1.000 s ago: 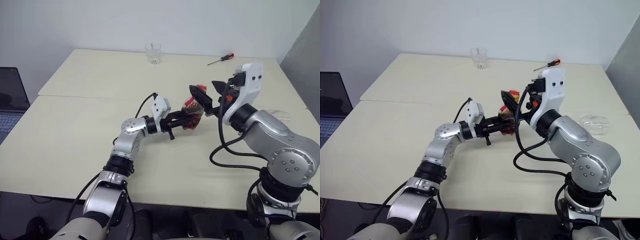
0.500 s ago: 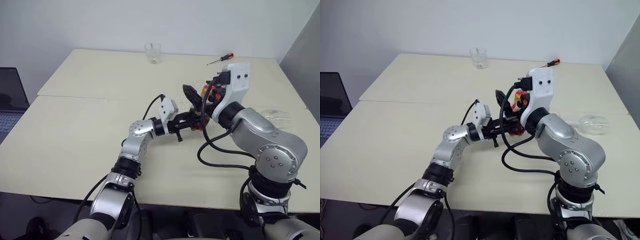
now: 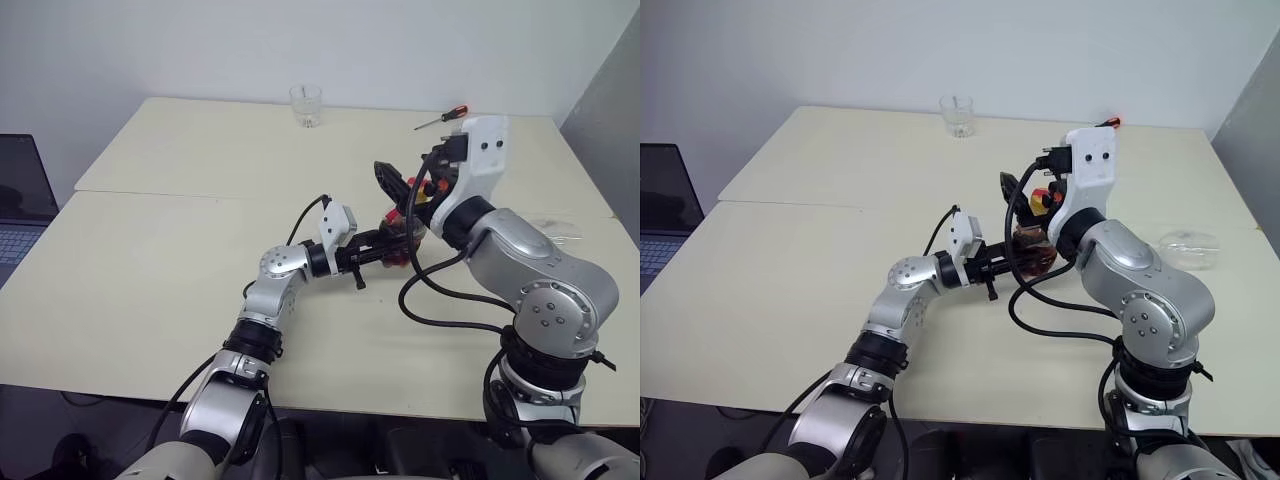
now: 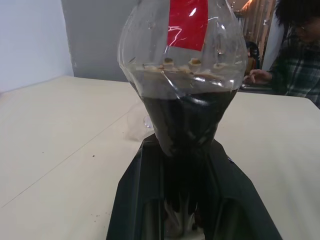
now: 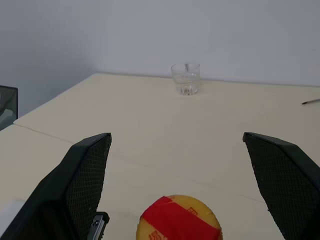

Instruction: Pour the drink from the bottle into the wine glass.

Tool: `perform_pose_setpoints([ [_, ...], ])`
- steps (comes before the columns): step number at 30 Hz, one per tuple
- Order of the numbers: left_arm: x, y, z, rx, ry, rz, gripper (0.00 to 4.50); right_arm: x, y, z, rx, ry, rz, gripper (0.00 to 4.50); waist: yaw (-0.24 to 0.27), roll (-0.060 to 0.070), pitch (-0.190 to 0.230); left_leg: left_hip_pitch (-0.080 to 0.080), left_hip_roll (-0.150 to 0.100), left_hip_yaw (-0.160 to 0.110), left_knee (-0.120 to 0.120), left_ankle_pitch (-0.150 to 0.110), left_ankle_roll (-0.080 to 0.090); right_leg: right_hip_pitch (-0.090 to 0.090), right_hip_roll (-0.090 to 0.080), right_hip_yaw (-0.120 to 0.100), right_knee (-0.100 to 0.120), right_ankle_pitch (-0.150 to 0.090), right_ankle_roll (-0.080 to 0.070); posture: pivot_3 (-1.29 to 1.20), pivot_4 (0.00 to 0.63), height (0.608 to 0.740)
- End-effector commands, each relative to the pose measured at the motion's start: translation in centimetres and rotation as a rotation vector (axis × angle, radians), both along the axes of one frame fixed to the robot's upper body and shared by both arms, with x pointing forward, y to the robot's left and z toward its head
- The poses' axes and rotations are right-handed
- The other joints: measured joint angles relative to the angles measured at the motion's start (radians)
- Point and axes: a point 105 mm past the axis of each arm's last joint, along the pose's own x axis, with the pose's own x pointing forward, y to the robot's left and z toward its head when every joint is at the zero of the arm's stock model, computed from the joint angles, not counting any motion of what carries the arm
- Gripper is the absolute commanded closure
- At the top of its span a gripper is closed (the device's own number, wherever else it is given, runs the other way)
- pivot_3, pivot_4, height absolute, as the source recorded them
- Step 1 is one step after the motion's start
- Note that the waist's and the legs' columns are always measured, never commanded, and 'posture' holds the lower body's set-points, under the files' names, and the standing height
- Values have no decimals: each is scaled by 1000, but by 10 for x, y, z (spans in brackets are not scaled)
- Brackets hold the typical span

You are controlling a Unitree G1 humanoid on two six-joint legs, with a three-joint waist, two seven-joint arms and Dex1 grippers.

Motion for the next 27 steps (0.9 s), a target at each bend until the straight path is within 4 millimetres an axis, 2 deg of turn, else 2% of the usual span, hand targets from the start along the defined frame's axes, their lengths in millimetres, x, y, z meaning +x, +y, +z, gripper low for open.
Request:
perform_pose_setpoints([
  [1, -4, -2, 21, -54, -69, -23, 3992, -1, -19, 5, 8, -38, -53, 0, 0, 0, 0, 0, 0, 0, 0, 0, 0, 0, 0, 0, -1, 0, 0, 0, 150, 740],
  [14, -2, 1, 22, -53, -66, -15, 3994, -1, -59, 0, -10, -32, -150, 0, 0, 0, 0, 0, 0, 1, -4, 0, 0, 0, 0, 0, -4, 0, 0, 0, 150, 740],
  [21, 2, 1, 23, -54, -71, 0, 3995, -6, -61, 1, -42, -36, -117, 0, 0, 0, 0, 0, 0, 1, -7, 0, 0, 0, 0, 0, -7, 0, 0, 0, 150, 740],
  [27, 5, 4, 24, -52, -76, 12, 3995, -14, -54, -5, -61, -18, -50, 0, 0, 0, 0, 0, 0, 1, -8, 0, 0, 0, 0, 0, -8, 2, -3, 0, 150, 740],
])
